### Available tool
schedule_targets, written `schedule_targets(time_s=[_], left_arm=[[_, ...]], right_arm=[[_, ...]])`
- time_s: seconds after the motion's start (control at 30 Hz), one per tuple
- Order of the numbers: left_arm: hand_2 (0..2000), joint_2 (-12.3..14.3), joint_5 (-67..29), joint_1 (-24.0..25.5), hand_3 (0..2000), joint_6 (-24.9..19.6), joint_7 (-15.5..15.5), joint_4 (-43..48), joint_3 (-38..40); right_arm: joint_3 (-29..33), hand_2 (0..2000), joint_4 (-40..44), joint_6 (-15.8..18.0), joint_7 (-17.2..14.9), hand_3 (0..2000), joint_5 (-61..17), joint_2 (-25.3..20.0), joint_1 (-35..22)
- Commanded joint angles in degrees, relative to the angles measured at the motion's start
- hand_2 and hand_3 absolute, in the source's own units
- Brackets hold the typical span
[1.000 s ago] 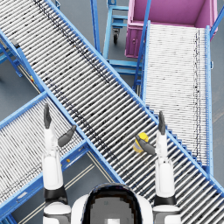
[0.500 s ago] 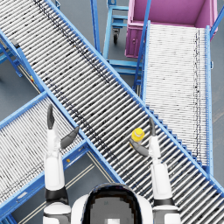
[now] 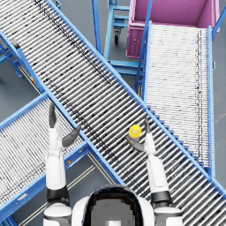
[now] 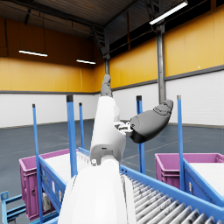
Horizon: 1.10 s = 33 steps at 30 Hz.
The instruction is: Pick up the oil and place it on the left assembly line, put the cola on the right, and keep Sprite still
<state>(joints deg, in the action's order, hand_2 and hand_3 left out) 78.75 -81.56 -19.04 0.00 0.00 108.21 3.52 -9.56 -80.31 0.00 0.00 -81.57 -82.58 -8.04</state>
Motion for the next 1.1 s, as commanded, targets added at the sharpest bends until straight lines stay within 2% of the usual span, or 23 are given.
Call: schedule_targets(time_s=[0.03,0.37,0.4,0.43,0.57,0.6,0.67,0.87,1.1], left_arm=[[0,0.0,0.0,-1.0,0,0.0,0.0,-1.2,0.2],[0,0.4,0.0,-0.4,0,0.0,0.0,-2.3,1.2],[0,0.4,0.0,-0.7,0,0.0,0.0,-2.7,1.8],[0,0.5,0.0,-0.2,0,0.0,0.0,-2.3,2.2],[0,0.8,0.0,0.9,0,0.0,0.0,-1.6,2.0],[0,0.9,0.0,1.1,0,0.0,0.0,-1.0,2.2],[0,1.0,0.0,1.7,0,0.0,0.0,-0.4,1.9],[0,1.3,0.0,2.2,0,0.0,0.0,-0.1,1.6],[0,1.6,0.0,3.4,0,0.0,0.0,1.1,-0.4]], right_arm=[[-1.8,0,5.3,0.0,0.0,0,0.0,-1.2,-3.9],[-4.4,0,11.7,0.0,0.0,0,0.0,-3.8,-9.9],[-4.2,1361,11.4,0.0,0.0,327,0.0,-3.9,-10.1],[-4.0,2000,11.5,0.0,0.0,653,0.0,-4.1,-10.5],[-3.1,2000,11.7,0.7,-0.3,1960,-0.1,-4.3,-11.0],[-3.1,2000,12.7,-0.6,-0.3,2000,-0.1,-4.5,-11.8],[-3.1,2000,14.6,-0.3,-0.3,2000,-0.1,-4.9,-12.5],[-0.5,2000,-1.0,0.3,-0.1,2000,0.0,-5.6,-13.0],[0.6,2000,-8.8,4.2,0.2,2000,0.0,-7.1,-16.7]])
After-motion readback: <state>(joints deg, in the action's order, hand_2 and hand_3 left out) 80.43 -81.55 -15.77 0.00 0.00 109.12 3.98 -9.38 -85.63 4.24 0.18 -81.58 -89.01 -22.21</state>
